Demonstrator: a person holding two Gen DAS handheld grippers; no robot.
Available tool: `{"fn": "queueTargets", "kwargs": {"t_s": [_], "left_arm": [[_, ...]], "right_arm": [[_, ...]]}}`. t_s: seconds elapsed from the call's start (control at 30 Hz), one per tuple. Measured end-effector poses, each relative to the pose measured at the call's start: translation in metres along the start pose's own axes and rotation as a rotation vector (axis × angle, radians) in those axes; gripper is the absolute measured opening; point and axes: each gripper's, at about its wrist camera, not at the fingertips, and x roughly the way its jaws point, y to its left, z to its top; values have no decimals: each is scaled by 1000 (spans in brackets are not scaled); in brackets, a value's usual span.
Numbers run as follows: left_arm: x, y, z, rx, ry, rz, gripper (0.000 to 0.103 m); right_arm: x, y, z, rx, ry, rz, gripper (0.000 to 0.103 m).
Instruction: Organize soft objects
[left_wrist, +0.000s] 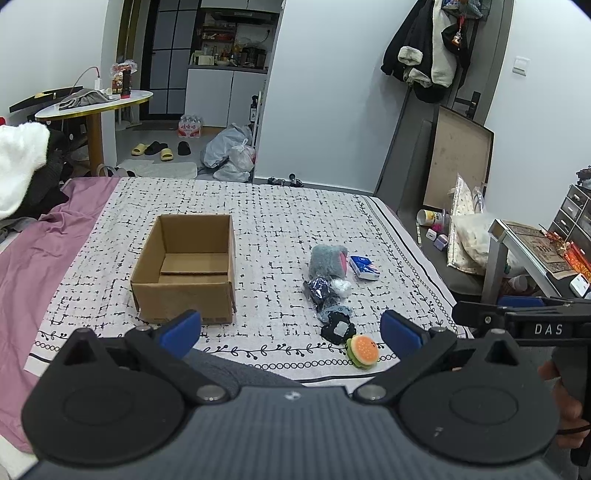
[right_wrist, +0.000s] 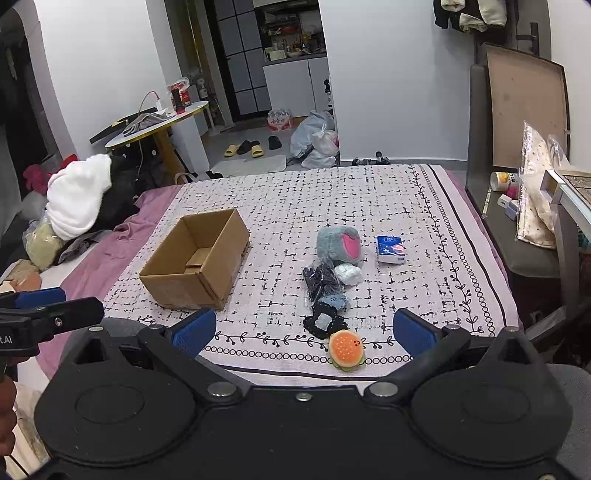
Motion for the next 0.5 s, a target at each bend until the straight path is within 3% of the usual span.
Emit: {"fn": "queueTargets", "kwargs": {"t_s": [0.5], "left_arm": [[2,-5,-2,5,0,-3,102]], "right_arm": [[2,-7,-2,9,-13,-4,103]]}}
